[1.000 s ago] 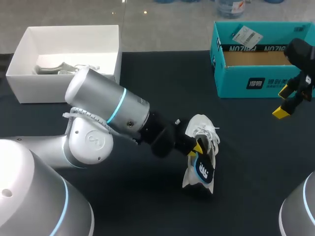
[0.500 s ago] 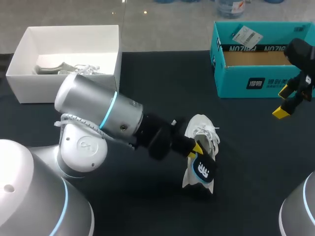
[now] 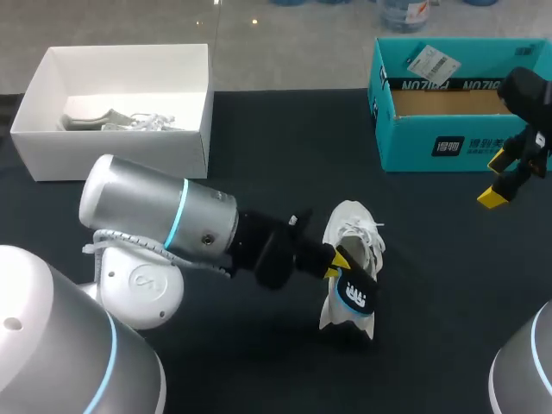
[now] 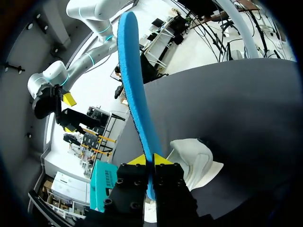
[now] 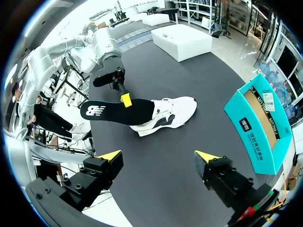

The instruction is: Take the shoe out of the shoebox, open the shoe tongue, remove and reinsert the insole, then place the shoe into the shoebox

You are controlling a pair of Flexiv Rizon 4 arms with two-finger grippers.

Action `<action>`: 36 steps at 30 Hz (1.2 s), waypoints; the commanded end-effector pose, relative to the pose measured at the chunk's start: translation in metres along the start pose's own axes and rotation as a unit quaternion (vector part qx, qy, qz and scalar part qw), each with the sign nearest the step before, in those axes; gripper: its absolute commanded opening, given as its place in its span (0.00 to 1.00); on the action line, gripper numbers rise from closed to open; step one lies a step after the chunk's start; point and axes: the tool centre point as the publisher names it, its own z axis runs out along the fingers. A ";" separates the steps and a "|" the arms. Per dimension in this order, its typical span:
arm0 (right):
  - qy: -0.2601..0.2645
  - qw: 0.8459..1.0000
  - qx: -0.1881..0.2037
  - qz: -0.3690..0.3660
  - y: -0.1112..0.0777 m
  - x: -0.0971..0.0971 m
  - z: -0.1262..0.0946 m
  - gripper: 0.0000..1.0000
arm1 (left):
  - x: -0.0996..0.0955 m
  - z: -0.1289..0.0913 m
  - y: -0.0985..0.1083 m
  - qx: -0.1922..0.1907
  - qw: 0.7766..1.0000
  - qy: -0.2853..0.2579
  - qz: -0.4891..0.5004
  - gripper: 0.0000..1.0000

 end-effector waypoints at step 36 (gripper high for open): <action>0.001 1.000 0.002 0.000 0.002 -0.002 0.001 1.00 | 0.016 0.037 0.048 -0.054 0.995 0.046 0.072 0.00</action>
